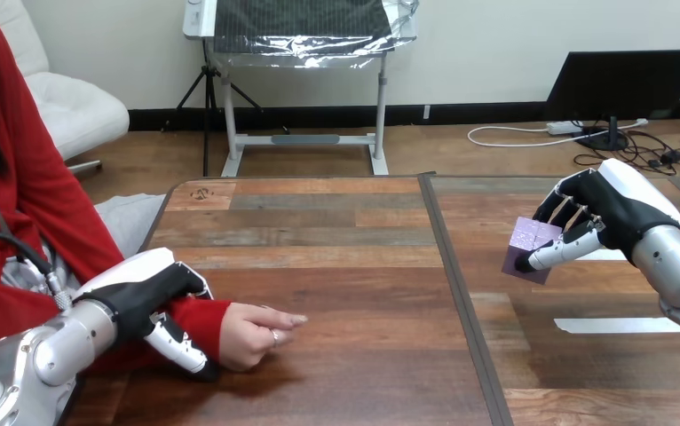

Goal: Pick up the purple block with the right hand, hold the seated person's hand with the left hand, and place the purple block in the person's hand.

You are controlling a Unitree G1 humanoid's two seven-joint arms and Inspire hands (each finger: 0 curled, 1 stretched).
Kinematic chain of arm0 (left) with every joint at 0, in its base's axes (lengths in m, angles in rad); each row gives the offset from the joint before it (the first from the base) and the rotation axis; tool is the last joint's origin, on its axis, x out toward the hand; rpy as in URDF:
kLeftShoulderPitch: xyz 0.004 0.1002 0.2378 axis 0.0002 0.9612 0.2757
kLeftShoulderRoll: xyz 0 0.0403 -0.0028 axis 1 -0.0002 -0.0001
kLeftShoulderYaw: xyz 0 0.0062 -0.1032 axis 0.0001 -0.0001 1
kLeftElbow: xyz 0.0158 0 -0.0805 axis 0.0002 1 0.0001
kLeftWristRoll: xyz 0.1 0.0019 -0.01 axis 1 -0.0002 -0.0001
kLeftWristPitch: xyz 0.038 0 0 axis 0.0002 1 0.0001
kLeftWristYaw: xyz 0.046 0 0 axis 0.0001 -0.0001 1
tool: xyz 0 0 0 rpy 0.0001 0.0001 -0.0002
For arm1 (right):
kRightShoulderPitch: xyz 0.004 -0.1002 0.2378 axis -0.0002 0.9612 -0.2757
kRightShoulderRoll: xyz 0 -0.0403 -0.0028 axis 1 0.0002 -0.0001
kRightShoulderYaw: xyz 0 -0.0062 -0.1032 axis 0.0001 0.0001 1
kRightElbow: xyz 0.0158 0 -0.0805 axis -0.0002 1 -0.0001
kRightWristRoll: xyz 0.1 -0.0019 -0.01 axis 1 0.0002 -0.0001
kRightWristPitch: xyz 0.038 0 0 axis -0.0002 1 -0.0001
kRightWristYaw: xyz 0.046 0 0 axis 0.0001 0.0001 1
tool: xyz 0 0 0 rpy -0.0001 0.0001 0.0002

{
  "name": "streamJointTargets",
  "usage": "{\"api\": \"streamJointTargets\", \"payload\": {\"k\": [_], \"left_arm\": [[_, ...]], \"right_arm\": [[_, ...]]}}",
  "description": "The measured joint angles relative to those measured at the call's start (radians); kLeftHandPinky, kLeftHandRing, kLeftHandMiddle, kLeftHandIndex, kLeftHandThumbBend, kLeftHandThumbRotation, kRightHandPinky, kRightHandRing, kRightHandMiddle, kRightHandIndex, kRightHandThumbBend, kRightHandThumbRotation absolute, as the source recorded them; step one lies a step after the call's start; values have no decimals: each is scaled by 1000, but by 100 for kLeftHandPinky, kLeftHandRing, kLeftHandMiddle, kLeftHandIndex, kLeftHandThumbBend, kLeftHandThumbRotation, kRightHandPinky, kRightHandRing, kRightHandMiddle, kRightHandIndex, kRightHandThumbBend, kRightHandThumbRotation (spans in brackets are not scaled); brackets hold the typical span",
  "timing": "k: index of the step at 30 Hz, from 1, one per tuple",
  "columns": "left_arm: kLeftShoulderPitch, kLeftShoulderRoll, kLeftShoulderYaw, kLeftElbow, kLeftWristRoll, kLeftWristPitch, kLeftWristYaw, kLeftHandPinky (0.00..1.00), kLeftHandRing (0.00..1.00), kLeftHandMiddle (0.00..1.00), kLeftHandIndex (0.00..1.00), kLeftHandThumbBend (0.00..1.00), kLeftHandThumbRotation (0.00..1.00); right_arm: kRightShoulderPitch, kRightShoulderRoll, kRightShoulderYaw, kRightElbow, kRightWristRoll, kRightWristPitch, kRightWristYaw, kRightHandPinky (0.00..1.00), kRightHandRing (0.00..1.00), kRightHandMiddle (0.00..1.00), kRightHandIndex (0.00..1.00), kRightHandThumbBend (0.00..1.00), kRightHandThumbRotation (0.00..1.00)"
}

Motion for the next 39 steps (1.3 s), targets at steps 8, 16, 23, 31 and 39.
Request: {"api": "streamJointTargets", "payload": {"k": [8, 16, 23, 31, 39], "left_arm": [[15, 0, 3, 0, -22, -22, 21, 32, 37, 44, 48, 74, 0], [25, 0, 7, -5, -25, -30, 27, 32, 37, 43, 47, 72, 0], [44, 1, 20, -26, -32, -38, 31, 31, 36, 42, 45, 70, 0], [66, 6, 31, -57, -42, -51, 31, 29, 35, 41, 44, 68, 0], [78, 9, 40, -87, -57, -57, 31, 28, 34, 40, 42, 67, 0]], "right_arm": [[0, 0, 0, 0, 0, 0, 0, 35, 39, 44, 47, 84, 0], [0, 0, 0, 0, 0, 0, 0, 33, 38, 43, 48, 83, 0], [0, 0, 0, 0, -1, 0, 0, 34, 39, 44, 48, 82, 0], [0, 0, 0, 0, 1, 1, 0, 36, 41, 45, 49, 81, 0], [0, 4, -1, -2, 11, 1, 0, 39, 42, 46, 48, 82, 0]]}}
